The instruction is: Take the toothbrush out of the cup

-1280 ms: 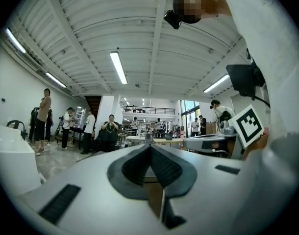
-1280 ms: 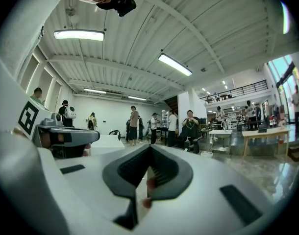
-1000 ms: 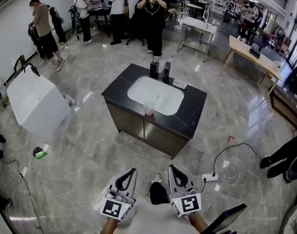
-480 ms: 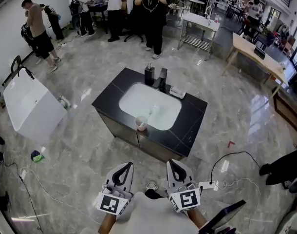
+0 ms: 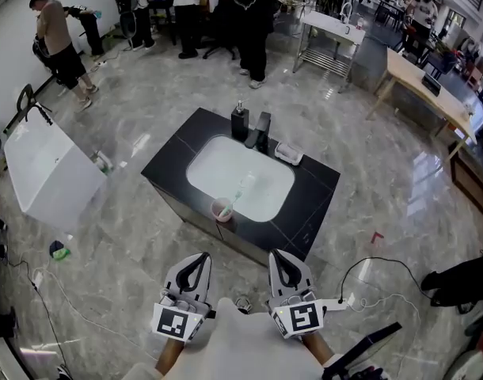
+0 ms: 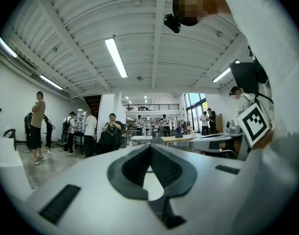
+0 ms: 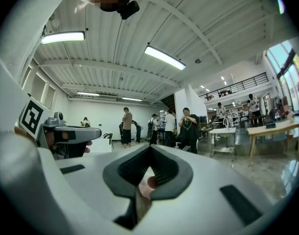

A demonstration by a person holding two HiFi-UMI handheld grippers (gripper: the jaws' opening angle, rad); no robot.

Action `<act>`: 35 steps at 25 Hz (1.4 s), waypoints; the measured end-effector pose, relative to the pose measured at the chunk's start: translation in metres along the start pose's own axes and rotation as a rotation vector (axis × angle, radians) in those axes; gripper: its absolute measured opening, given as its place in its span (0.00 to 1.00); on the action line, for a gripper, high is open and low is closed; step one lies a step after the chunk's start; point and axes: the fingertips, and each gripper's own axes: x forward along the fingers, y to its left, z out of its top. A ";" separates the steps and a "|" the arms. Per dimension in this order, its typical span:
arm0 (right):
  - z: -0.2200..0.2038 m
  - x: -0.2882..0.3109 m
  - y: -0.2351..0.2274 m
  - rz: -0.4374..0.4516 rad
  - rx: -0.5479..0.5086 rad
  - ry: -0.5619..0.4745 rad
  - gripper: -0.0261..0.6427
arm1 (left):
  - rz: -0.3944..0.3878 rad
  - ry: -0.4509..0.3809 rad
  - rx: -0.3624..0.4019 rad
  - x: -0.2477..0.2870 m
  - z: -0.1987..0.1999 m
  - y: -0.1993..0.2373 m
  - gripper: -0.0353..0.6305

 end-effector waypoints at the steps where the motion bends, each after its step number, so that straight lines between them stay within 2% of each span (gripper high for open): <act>1: -0.001 0.002 -0.002 0.002 0.001 0.003 0.05 | 0.004 0.005 -0.001 0.003 0.000 0.001 0.05; 10: -0.011 0.019 0.000 0.017 -0.002 0.027 0.05 | 0.038 0.043 -0.009 0.001 -0.011 0.015 0.05; 15: -0.016 0.022 0.006 0.006 0.004 0.053 0.05 | 0.024 0.055 -0.019 -0.002 -0.019 0.023 0.05; 20: -0.017 0.030 0.017 -0.005 0.019 0.060 0.05 | 0.035 0.067 -0.142 -0.002 -0.024 0.033 0.05; 28: -0.039 0.040 0.034 -0.032 0.013 0.120 0.05 | 0.010 0.106 -0.160 -0.010 -0.049 0.052 0.05; 35: -0.069 0.034 0.052 -0.061 0.038 0.176 0.05 | -0.016 0.151 -0.208 -0.026 -0.082 0.051 0.05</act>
